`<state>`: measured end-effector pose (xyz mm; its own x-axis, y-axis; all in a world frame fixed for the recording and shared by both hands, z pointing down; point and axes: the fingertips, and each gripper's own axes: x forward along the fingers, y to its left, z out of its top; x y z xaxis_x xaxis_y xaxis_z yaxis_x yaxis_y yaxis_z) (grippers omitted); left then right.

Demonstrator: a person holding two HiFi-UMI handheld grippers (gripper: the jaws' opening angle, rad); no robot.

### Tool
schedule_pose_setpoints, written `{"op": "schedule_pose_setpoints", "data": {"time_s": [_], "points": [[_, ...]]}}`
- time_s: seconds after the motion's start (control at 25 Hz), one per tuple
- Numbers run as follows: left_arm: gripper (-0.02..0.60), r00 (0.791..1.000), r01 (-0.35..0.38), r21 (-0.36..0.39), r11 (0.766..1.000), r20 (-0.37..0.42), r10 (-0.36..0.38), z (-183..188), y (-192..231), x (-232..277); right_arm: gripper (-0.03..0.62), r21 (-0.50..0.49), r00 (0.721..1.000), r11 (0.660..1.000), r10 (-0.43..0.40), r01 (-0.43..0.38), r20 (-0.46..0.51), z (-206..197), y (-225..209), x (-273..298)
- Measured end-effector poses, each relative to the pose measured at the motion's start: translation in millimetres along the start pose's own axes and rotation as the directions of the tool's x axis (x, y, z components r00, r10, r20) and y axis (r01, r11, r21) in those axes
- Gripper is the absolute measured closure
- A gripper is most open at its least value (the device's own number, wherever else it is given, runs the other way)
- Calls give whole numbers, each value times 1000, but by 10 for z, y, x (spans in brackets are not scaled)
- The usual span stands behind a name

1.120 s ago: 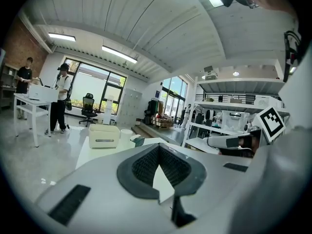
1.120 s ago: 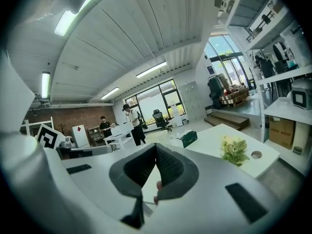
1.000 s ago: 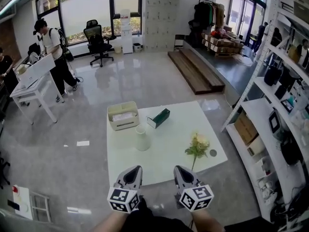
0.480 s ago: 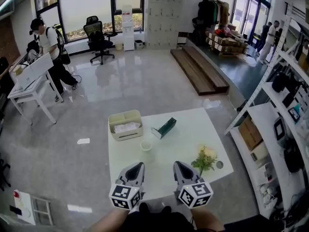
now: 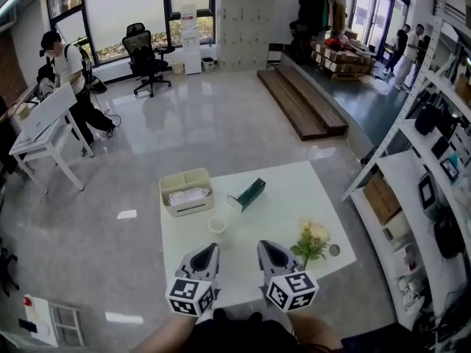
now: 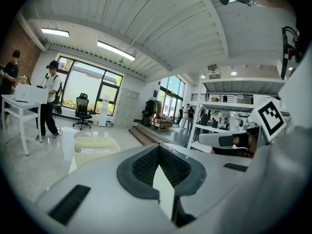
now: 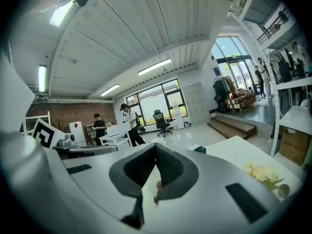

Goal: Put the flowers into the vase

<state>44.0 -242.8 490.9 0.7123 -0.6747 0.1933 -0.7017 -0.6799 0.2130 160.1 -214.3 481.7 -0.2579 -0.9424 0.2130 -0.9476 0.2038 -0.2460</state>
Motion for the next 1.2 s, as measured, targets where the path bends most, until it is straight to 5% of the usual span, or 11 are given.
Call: {"op": "schedule_pose_setpoints", "data": {"time_s": [0.48, 0.64, 0.76, 0.92, 1.2], "points": [[578, 993, 91, -17, 996, -76, -92, -273, -217, 281, 591, 14, 993, 994, -108, 108, -43, -166, -321, -97], [578, 986, 119, -26, 993, -113, -121, -394, -342, 429, 591, 39, 970, 978, -197, 205, -141, -497, -709, -191], [578, 982, 136, -40, 990, -124, -140, -437, -383, 475, 589, 76, 896, 944, -276, 320, -347, -1084, -1246, -312], [578, 980, 145, -41, 989, -129, -149, -427, -403, 484, 479, 145, 725, 887, -255, 439, -640, -1807, -1974, -557], [578, 984, 132, -55, 990, -111, -138, -354, -338, 434, 453, 248, 563, 805, -125, 540, -817, -2229, -2562, -724]]}}
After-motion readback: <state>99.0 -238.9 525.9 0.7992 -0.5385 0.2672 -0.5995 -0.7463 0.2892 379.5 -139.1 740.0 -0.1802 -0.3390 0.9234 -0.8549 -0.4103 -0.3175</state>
